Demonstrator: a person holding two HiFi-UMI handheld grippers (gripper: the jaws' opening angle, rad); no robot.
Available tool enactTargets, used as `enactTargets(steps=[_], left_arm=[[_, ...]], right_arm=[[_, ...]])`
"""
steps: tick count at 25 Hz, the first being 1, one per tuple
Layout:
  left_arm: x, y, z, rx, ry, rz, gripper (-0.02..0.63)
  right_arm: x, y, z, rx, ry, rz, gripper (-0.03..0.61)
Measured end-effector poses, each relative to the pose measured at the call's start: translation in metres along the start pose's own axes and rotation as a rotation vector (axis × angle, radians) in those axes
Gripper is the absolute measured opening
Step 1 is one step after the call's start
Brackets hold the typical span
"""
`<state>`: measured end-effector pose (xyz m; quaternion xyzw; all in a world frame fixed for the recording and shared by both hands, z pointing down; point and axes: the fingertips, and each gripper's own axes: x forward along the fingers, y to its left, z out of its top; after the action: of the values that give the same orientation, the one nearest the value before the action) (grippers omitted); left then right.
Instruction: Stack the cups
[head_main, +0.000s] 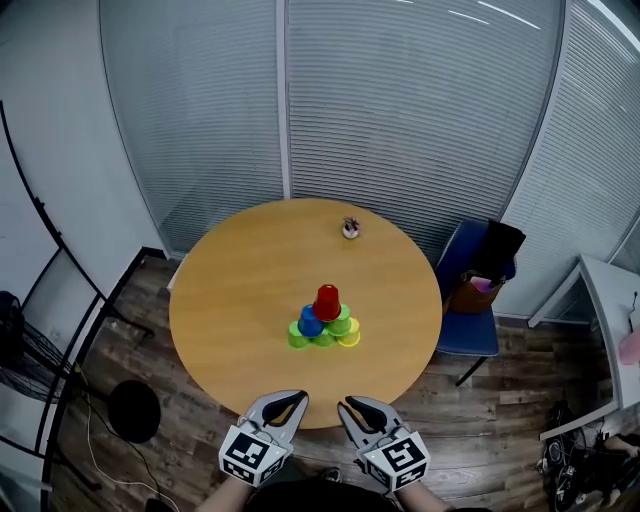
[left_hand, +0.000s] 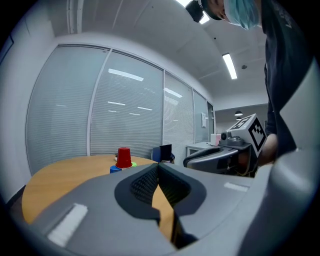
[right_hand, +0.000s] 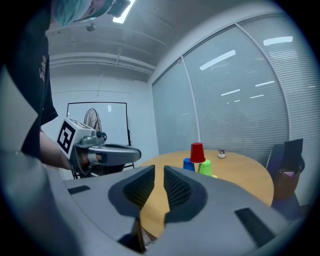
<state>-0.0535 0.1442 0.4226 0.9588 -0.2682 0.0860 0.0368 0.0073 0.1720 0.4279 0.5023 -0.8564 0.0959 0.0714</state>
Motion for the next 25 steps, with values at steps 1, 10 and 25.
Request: enactTargets(steps=[1,10,25], left_arm=[[-0.001,-0.003,-0.001,-0.001,0.001,0.0,0.011],[-0.009,-0.008,-0.017,-0.052,0.005,0.042,0.009],[-0.006,-0.009,-0.026,-0.086,0.009,0.045,0.009]], right_arm=[[-0.001,0.0,-0.002,-0.002,0.004,0.0,0.066],[-0.001,0.005,-0.023,-0.003,0.037,0.013,0.015],[0.004,0.0,-0.038,0.01,0.076,0.017,0.014]])
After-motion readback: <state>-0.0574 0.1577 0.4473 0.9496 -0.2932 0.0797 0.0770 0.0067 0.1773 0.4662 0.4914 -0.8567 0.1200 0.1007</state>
